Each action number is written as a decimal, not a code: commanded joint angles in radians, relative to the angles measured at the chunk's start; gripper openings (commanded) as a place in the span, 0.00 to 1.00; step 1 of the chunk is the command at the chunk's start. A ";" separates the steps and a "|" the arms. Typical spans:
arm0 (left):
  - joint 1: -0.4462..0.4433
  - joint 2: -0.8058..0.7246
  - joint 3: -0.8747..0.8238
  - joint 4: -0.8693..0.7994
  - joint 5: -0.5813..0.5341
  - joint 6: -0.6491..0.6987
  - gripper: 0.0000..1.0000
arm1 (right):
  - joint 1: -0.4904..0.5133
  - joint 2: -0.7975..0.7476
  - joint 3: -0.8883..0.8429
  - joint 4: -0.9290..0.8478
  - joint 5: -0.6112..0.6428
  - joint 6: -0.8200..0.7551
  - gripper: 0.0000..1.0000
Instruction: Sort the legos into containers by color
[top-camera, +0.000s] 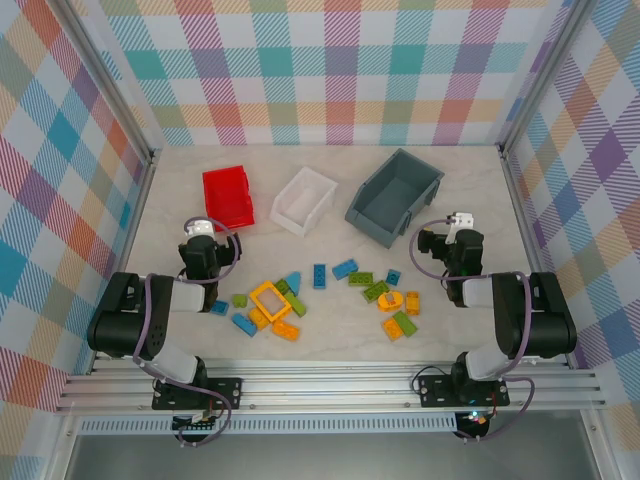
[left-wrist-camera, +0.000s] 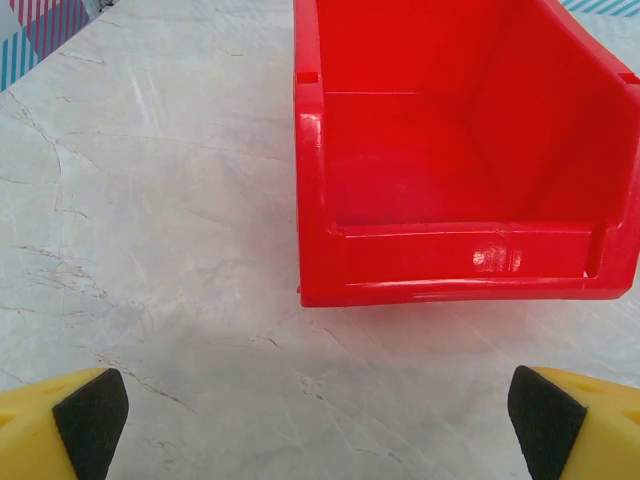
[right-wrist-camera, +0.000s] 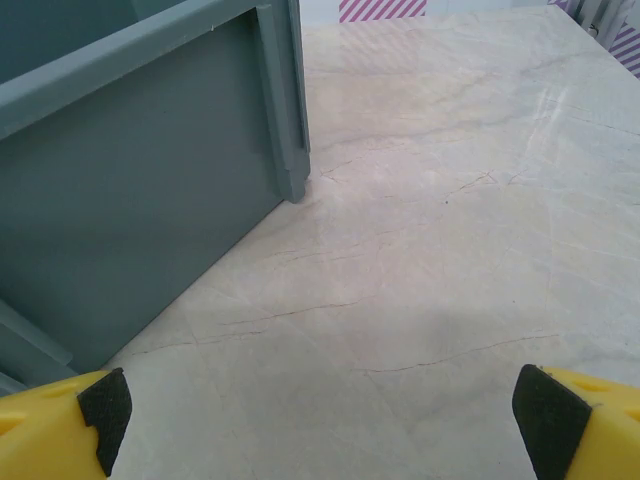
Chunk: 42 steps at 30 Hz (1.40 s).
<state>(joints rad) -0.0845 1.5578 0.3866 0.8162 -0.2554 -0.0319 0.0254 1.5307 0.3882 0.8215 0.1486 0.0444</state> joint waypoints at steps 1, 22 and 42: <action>-0.008 0.004 0.006 0.039 -0.016 0.015 1.00 | -0.001 -0.009 0.005 0.021 0.003 0.014 1.00; -0.007 0.004 0.006 0.038 -0.016 0.015 1.00 | 0.000 -0.008 0.005 0.021 0.004 0.014 1.00; -0.093 -0.554 0.720 -1.321 0.064 -0.473 1.00 | 0.064 -0.436 0.805 -1.280 -0.226 0.483 0.97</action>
<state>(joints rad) -0.2535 0.8738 1.0378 -0.1371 -0.3878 -0.3000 0.0948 0.9852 1.1713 -0.1310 0.1772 0.3328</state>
